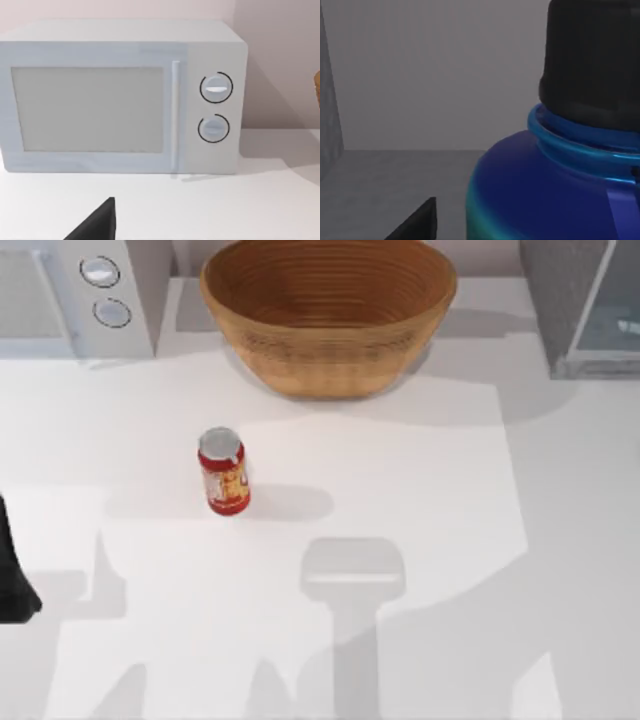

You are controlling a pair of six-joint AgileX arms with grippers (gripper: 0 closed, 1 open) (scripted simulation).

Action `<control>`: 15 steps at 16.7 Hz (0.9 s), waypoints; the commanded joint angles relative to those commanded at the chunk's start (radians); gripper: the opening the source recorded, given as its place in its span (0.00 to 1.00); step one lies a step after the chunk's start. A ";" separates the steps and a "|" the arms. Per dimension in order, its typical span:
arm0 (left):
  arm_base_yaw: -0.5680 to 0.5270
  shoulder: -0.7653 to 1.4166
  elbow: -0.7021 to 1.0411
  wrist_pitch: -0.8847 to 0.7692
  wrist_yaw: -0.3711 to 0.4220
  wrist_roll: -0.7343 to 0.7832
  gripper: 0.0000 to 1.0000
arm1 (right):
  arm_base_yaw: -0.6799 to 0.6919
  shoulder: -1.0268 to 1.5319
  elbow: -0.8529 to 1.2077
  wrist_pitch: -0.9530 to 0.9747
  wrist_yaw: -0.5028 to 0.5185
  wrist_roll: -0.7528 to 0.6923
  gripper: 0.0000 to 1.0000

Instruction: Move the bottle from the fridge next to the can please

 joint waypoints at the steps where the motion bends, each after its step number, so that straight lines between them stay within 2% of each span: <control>1: 0.000 0.000 0.000 0.000 0.000 0.000 1.00 | 0.000 0.000 0.000 0.000 0.000 0.000 0.85; 12: 0.000 0.000 0.000 0.000 0.000 0.000 1.00 | 0.000 0.000 0.000 0.000 0.000 0.000 0.02; 15: 0.000 0.000 0.000 0.000 0.000 0.000 1.00 | 0.000 0.000 0.000 0.000 0.000 0.000 0.00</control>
